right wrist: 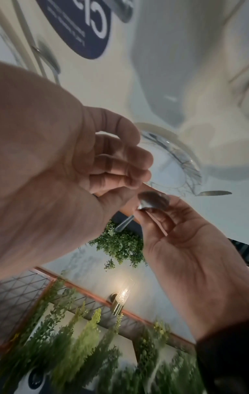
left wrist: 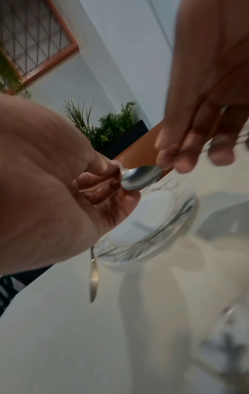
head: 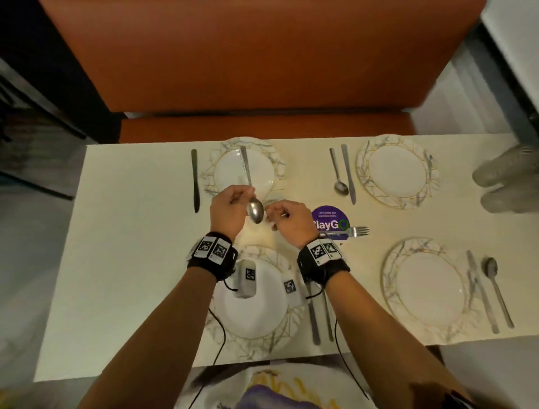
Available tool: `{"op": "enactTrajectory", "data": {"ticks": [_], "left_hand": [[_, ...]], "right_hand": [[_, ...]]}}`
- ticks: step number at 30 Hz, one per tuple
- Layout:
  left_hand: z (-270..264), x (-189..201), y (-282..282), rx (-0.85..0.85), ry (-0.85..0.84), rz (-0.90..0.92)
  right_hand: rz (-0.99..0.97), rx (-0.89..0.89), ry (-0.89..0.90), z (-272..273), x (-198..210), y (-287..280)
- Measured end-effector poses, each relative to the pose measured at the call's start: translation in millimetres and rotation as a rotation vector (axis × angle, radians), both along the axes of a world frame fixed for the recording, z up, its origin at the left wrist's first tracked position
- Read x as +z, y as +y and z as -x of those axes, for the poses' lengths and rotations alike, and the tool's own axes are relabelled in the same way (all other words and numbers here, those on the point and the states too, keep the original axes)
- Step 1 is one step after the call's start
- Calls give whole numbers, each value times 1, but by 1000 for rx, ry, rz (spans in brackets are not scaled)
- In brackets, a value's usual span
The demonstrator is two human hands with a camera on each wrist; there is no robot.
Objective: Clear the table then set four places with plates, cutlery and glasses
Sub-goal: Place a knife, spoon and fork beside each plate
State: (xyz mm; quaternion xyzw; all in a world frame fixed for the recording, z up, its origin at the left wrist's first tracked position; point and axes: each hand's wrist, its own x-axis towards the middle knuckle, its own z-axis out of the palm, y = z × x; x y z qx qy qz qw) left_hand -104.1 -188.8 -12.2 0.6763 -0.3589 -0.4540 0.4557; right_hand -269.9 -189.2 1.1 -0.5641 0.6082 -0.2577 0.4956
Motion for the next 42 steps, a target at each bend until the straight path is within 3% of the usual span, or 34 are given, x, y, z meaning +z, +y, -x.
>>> {"op": "enactTrajectory", "data": {"ticks": [7, 14, 18, 25, 31, 38, 42], "left_hand": [[-99, -22, -18, 102, -142, -146], [-153, -43, -42, 117, -396, -326], [-166, -53, -51, 40, -511, -411], [-171, -56, -64, -33, -615, -398], [-175, -61, -66, 3, -589, -402], [-179, -70, -72, -191, -877, -321], [-182, -75, -75, -221, -932, -335]], "right_hand": [[-83, 65, -1, -40, -7, 11], [-116, 64, 52, -51, -17, -5], [-126, 33, 63, -51, -21, -10], [-121, 6, 61, -56, -25, -16], [-116, -16, 57, -59, -26, -16], [-120, -19, 69, -56, -29, -12], [-101, -15, 91, -52, -34, -11]]}}
